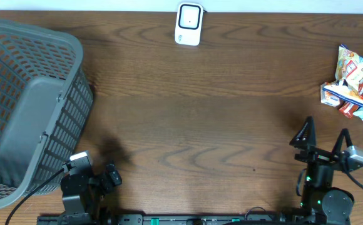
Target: Scan the item barcode
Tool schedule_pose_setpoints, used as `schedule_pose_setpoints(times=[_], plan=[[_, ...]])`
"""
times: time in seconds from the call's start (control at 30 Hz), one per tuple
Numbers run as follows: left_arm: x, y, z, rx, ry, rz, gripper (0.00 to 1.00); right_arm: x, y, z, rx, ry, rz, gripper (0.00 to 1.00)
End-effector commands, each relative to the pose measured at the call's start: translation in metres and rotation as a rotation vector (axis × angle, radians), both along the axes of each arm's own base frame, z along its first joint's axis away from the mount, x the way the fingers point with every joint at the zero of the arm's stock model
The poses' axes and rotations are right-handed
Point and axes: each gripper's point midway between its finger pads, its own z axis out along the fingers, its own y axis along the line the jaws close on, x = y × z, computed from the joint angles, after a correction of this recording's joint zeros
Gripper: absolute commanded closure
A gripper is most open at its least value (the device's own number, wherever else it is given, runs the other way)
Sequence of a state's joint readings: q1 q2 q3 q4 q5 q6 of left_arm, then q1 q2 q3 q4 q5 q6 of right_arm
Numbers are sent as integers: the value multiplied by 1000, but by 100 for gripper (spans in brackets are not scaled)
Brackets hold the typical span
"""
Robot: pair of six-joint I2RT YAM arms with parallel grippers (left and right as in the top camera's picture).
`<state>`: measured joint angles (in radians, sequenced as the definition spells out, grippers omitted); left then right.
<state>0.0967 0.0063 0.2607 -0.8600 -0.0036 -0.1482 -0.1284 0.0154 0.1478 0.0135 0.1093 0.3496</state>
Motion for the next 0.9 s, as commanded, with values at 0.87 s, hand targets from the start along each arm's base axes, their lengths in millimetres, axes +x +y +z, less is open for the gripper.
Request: schedule_pose_setpoints(times=[0.87], plan=[[-8, 1, -15, 14, 64, -2, 2, 12, 0, -86, -171, 254, -5, 1]])
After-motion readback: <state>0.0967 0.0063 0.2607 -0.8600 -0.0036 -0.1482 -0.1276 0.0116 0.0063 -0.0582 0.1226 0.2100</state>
